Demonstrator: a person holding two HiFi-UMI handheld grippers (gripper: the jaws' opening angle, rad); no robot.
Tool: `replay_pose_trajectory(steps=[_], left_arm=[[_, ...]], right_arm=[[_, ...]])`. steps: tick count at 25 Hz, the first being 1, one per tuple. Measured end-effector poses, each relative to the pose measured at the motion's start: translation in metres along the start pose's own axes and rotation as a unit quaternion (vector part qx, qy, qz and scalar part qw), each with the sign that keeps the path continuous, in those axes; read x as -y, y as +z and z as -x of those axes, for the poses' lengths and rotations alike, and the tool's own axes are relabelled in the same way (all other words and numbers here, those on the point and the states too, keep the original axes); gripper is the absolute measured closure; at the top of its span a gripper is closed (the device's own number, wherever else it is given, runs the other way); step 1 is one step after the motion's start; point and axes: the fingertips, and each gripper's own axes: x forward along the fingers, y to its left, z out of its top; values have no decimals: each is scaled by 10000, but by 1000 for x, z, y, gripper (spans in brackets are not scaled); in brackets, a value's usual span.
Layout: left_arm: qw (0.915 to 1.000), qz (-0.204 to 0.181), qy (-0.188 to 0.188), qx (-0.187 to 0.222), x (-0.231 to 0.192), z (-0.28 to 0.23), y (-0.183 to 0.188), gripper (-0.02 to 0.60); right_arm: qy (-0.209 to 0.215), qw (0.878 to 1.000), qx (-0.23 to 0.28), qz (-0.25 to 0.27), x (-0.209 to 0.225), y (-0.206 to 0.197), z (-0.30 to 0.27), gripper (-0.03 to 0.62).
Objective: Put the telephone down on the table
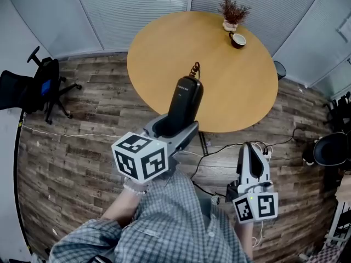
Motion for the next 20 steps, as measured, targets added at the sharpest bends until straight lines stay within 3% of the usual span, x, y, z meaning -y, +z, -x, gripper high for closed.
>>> replay_pose_trajectory(steps=[11, 20], left_arm=[[9997, 120, 172, 107, -11, -11, 13, 305], [9988, 164, 449, 77, -9, -56, 14, 305]], right_arm=[[100, 9999, -12, -59, 18, -1, -21, 586], [436, 9989, 22, -177, 60, 1, -56, 586]])
